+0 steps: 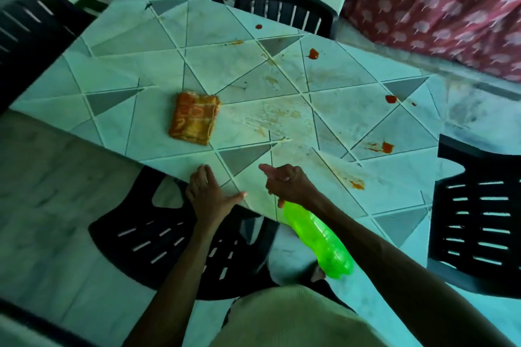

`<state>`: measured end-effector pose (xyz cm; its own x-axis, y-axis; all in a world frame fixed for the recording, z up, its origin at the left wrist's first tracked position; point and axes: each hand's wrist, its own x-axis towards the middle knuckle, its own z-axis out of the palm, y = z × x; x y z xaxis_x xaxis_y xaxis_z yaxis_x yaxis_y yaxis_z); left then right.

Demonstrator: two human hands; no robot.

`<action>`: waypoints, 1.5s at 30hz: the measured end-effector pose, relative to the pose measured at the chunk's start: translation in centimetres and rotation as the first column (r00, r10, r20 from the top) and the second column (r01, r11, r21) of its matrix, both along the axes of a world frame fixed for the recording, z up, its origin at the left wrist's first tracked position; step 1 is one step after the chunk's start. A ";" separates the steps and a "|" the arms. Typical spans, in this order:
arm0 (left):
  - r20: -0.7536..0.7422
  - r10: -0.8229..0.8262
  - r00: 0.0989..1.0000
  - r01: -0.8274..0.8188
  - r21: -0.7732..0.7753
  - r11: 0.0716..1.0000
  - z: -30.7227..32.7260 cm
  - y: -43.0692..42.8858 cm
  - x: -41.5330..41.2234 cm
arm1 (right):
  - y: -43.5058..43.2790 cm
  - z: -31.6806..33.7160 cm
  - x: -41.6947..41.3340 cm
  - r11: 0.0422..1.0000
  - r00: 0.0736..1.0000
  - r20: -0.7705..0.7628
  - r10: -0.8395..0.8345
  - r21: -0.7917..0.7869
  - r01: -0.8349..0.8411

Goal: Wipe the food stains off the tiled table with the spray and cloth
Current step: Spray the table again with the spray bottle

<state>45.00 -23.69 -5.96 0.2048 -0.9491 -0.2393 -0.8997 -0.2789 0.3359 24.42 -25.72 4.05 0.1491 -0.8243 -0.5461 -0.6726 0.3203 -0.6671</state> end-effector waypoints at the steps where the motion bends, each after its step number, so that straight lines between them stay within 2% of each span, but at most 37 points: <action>1: 0.005 -0.004 1.000 0.005 -0.010 1.000 -0.1 0.2 0.5 | -0.1 -0.1 0.8 1.000 1.000 -0.005 0.012 0.010 -0.012; 7: -0.021 -0.004 1.000 0.003 -0.040 0.999 -0.5 0.8 1.6 | 0.4 -0.6 4.4 0.985 0.975 -0.146 0.169 0.041 -0.165; 16: -0.068 -0.066 0.995 0.064 -0.031 0.997 -0.6 2.0 0.8 | 3.7 -0.9 1.1 0.987 0.945 -0.286 0.160 0.056 -0.150; 19: -0.063 -0.139 0.988 0.138 -0.017 0.990 -0.3 2.2 -0.7 | 5.4 -0.5 -2.1 0.992 0.970 -0.229 0.087 0.106 -0.064; 24: -0.090 -0.244 0.966 0.245 0.003 0.969 0.4 2.6 -5.0 | 9.2 -0.6 -7.5 0.996 0.988 -0.155 -0.021 0.078 0.033; 27: -0.085 -0.307 0.948 0.310 0.024 0.951 0.8 3.1 -7.8 | 11.4 -0.8 -10.8 0.989 0.989 -0.118 -0.086 0.113 0.100; 31: -0.071 -0.392 0.917 0.395 0.026 0.919 0.6 4.4 -11.6 | 14.7 -0.9 -15.6 0.973 0.973 -0.092 -0.212 0.070 0.219; 35: -0.057 -0.467 0.882 0.470 0.068 0.880 0.7 5.5 -15.7 | 18.2 -1.2 -20.0 0.954 0.964 -0.046 -0.264 0.134 0.267; 38: -0.051 -0.499 0.865 0.502 0.104 0.859 1.0 6.1 -18.4 | 20.5 -1.4 -22.2 0.945 0.947 -0.093 -0.309 0.079 0.316; 42: -0.049 -0.525 0.850 0.526 0.119 0.842 1.4 6.2 -21.0 | 22.8 -2.0 -25.3 0.880 0.885 -0.087 -0.458 0.097 0.465; 45: -0.022 -0.588 0.809 0.586 0.108 0.803 1.7 6.6 -23.0 | 24.5 -2.3 -27.5 0.860 0.857 -0.124 -0.501 0.037 0.508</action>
<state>21.97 -17.07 -4.28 -0.3798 -0.8586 -0.3443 -0.9066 0.2713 0.3234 -3.06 -1.24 1.74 -0.3394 -0.7320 -0.5907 -0.4725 0.6757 -0.5659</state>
